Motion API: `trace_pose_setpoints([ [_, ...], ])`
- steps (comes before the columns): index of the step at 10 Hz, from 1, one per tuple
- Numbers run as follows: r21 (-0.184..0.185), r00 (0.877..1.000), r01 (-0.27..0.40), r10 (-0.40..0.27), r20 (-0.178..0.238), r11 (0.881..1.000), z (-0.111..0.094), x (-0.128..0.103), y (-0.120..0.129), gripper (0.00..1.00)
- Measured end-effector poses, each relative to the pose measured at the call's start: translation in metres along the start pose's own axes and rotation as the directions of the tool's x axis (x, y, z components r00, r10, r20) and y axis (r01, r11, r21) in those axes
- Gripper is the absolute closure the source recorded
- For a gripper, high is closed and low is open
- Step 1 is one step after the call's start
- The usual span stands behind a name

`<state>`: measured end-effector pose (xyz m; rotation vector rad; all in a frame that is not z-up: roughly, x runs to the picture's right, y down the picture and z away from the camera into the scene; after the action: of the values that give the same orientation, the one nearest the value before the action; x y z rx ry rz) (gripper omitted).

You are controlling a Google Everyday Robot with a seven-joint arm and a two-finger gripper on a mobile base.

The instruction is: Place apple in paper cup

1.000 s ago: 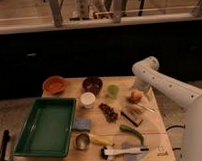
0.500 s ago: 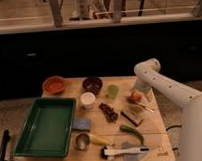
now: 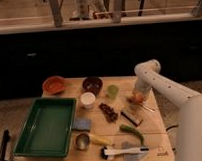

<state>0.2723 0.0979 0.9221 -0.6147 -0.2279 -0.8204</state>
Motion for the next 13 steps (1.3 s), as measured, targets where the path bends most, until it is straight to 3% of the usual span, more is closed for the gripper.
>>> trace_pose_setpoints([
  [1,0.0,1.0,0.002,-0.002,0.001,1.0,0.0,-0.001,0.001,0.99],
  [2,0.002,1.0,0.003,-0.003,0.001,1.0,-0.002,-0.002,0.002,1.0],
  [8,0.101,0.997,0.07,-0.067,-0.031,0.992,-0.04,-0.018,-0.03,1.0],
  [13,0.13,0.99,0.138,-0.132,-0.054,0.982,-0.06,-0.026,-0.054,1.0],
])
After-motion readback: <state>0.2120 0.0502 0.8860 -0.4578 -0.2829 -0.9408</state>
